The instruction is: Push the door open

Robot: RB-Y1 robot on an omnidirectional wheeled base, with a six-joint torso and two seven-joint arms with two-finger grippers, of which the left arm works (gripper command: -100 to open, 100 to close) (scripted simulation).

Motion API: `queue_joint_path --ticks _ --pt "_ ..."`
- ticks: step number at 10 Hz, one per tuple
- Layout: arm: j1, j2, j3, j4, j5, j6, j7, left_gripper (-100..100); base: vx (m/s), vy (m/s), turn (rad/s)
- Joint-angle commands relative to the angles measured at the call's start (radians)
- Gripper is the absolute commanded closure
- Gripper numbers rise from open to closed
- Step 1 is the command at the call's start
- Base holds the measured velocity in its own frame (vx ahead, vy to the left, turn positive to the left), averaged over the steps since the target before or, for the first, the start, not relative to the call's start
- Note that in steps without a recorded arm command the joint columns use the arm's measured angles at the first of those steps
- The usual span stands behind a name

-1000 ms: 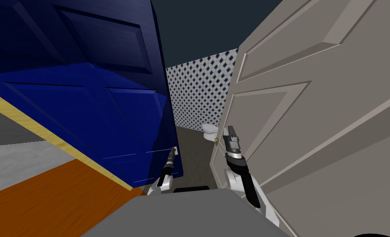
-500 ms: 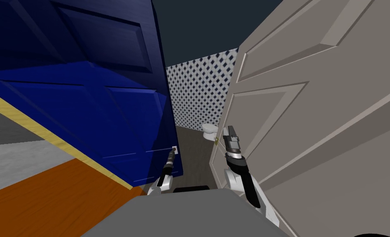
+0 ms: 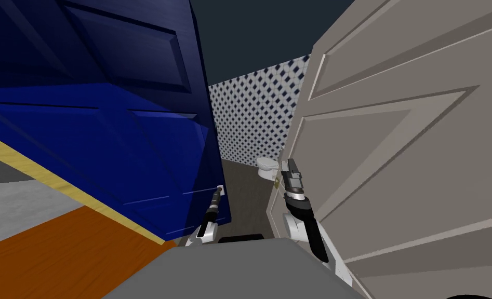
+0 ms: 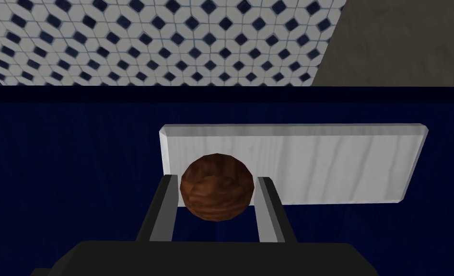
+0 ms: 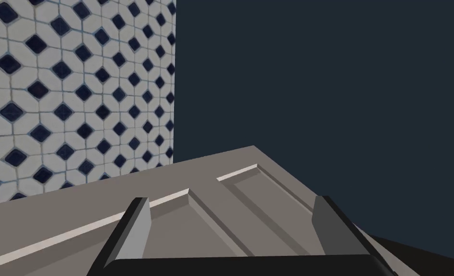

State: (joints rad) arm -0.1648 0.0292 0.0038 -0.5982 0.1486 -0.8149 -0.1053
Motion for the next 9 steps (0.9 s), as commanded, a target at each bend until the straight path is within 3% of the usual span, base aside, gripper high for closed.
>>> queue_joint_path --ticks 1,3,4,6,7,8,9 --pt "-0.026 0.022 0.014 0.034 0.005 -0.023 0.006 100 0.150 -0.004 0.062" --pt "-0.021 0.033 0.024 0.024 -0.002 -0.018 0.005 100 0.225 0.021 0.223" --pt "-0.021 0.031 -0.006 0.019 0.024 -0.015 -0.020 -100 -0.042 0.016 0.210" --pt "-0.026 0.023 -0.022 0.023 0.045 -0.016 -0.040 -100 -0.204 -0.010 0.128" --pt "-0.030 0.010 -0.034 0.026 0.059 -0.017 -0.053 -100 -0.222 -0.017 0.158" --pt "-0.036 -0.019 -0.050 0.031 0.080 -0.017 -0.072 -100 -0.220 -0.026 0.169" --pt "-0.036 -0.019 -0.050 0.031 0.080 -0.017 -0.072 -100 -0.155 -0.043 0.065"
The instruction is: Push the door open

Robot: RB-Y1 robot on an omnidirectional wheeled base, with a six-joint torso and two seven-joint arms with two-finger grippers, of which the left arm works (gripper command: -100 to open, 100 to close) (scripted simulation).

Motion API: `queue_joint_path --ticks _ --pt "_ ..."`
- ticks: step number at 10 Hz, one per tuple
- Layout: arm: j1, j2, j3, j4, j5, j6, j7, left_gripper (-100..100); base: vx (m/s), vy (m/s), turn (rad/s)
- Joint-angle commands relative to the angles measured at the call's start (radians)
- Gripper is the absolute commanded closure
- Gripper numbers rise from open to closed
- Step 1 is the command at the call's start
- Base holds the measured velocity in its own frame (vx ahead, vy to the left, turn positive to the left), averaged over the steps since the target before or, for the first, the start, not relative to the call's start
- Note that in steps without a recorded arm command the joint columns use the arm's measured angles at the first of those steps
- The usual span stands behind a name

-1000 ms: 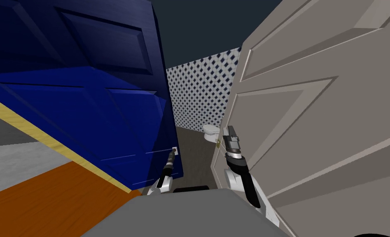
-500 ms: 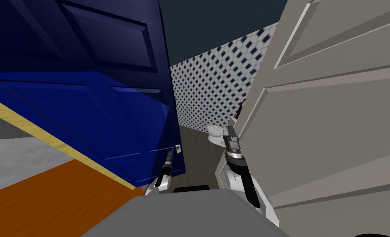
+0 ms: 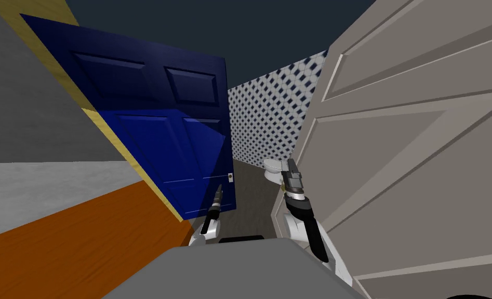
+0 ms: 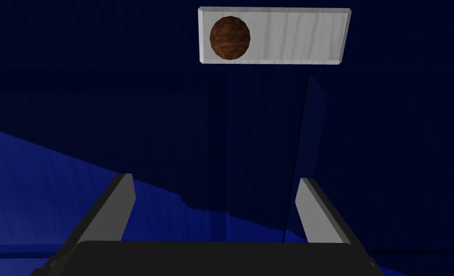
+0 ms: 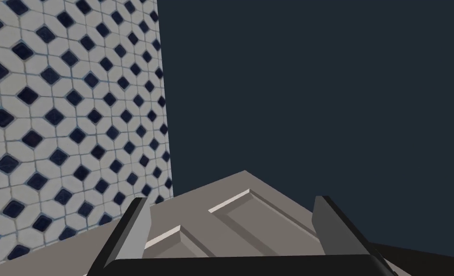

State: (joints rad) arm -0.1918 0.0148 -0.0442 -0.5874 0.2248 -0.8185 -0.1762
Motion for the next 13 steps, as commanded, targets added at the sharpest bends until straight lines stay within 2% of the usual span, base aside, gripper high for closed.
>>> queue_joint_path --ticks 1,3,5,8,9,11,12,13 --pt "-0.013 -0.038 -0.015 0.023 0.020 -0.014 -0.016 -100 -0.139 -0.099 0.099" --pt "-0.015 -0.062 -0.022 0.025 0.029 -0.015 -0.024 -100 -0.101 -0.106 0.046" --pt "-0.015 -0.027 -0.019 0.022 0.027 -0.012 -0.019 -100 0.022 -0.008 0.006" --pt "-0.014 0.005 -0.015 0.026 0.028 -0.020 -0.024 -100 0.197 0.077 -0.015" --pt "-0.014 0.007 -0.013 0.027 0.028 -0.022 -0.026 -100 0.293 0.042 -0.025" --pt "-0.013 -0.001 -0.010 0.030 0.029 -0.028 -0.029 -100 0.224 -0.016 -0.022" --pt "-0.013 -0.009 -0.009 0.031 0.029 -0.030 -0.031 -100 0.216 -0.049 -0.024" --pt "-0.013 -0.025 -0.008 0.033 0.029 -0.033 -0.033 -100 0.228 -0.049 -0.024"
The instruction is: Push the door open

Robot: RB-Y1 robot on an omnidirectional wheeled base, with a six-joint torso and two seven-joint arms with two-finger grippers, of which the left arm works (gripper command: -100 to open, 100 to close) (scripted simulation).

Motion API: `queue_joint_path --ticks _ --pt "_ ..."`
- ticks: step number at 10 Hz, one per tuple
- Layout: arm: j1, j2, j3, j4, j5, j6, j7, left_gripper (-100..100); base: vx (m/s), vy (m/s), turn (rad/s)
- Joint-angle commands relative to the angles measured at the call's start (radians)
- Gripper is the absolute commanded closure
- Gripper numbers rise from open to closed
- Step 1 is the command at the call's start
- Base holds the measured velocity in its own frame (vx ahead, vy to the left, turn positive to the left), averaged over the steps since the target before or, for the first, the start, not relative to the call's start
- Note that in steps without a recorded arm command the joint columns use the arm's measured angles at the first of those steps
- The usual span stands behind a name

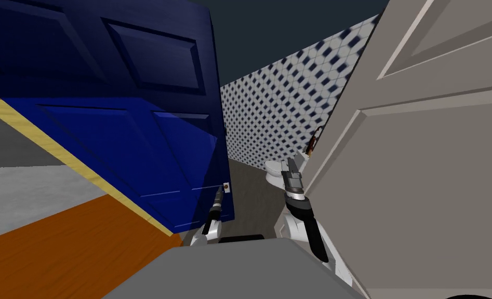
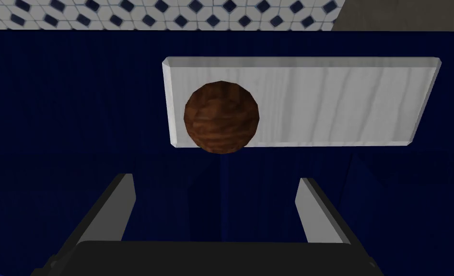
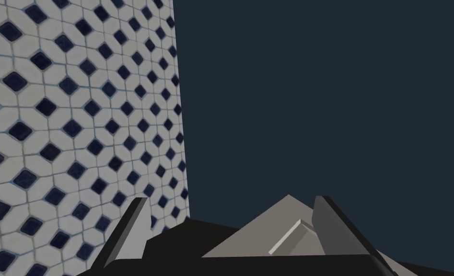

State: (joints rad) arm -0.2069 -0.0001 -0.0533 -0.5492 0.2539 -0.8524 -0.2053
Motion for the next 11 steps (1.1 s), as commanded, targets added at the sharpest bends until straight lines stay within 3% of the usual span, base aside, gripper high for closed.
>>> queue_joint_path --ticks 1,2,3,4,5,10,11 --pt "0.003 -0.028 0.002 -0.004 0.001 -0.001 -0.005 -100 0.219 -0.041 -0.029" --pt "0.003 -0.047 0.003 -0.003 0.001 -0.003 -0.006 -100 0.176 -0.024 0.034" --pt "0.003 -0.047 0.003 -0.003 0.001 -0.003 -0.006 -100 0.086 -0.019 -0.028" --pt "-0.003 -0.044 0.006 0.015 0.002 -0.018 -0.006 -100 0.024 -0.007 -0.007" --pt "-0.003 -0.044 0.006 0.015 0.002 -0.018 -0.006 100 0.000 0.000 0.000" --pt "-0.003 -0.044 0.006 0.015 0.002 -0.018 -0.006 100 -0.004 0.001 -0.002" --pt "-0.006 -0.011 0.022 0.017 0.035 -0.022 -0.030 100 0.074 -0.003 -0.057"
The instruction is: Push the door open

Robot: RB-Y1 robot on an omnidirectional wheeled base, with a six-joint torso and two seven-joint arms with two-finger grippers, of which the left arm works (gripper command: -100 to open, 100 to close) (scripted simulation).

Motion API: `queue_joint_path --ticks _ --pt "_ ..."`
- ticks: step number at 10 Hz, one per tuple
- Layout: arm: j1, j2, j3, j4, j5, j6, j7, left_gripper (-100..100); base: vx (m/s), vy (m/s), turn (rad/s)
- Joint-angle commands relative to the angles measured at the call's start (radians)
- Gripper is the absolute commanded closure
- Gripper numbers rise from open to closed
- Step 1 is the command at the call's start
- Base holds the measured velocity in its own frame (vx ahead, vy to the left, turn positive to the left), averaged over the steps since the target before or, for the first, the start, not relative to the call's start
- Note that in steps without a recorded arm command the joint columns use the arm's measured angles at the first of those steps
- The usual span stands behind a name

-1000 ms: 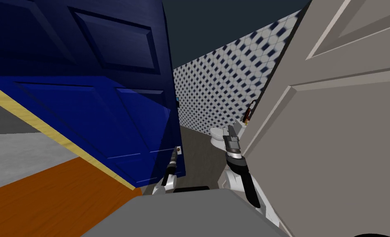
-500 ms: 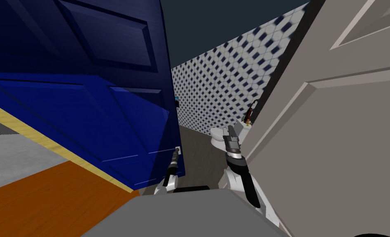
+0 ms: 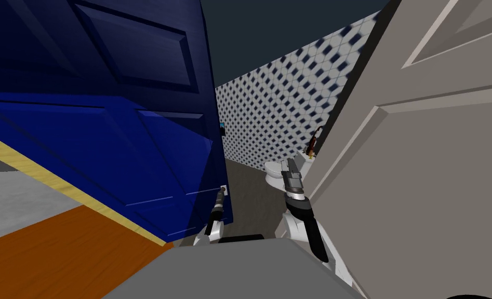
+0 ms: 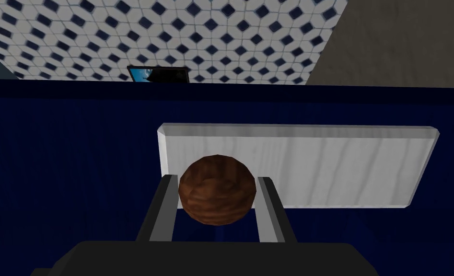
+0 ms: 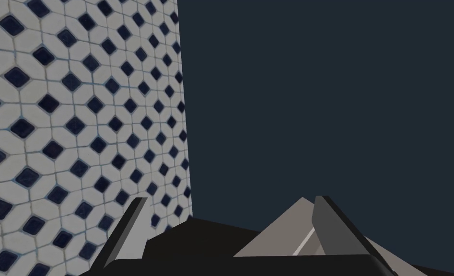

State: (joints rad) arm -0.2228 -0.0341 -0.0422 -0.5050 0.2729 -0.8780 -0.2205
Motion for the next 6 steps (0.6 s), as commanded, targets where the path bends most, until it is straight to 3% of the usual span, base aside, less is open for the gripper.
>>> queue_joint_path --ticks 1,2,3,5,6 --pt "0.009 0.029 0.015 -0.027 0.024 0.002 -0.020 100 0.152 -0.017 -0.043" --pt "0.009 0.029 0.015 -0.027 0.024 0.002 -0.020 100 0.111 -0.019 0.025" --pt "0.006 0.044 0.029 -0.026 0.053 -0.003 -0.039 100 0.137 -0.024 -0.046" --pt "0.006 0.044 0.029 -0.034 0.053 -0.003 -0.039 100 0.099 -0.006 0.007" --pt "0.003 0.053 0.044 -0.025 0.084 -0.008 -0.061 100 0.113 -0.006 -0.057"
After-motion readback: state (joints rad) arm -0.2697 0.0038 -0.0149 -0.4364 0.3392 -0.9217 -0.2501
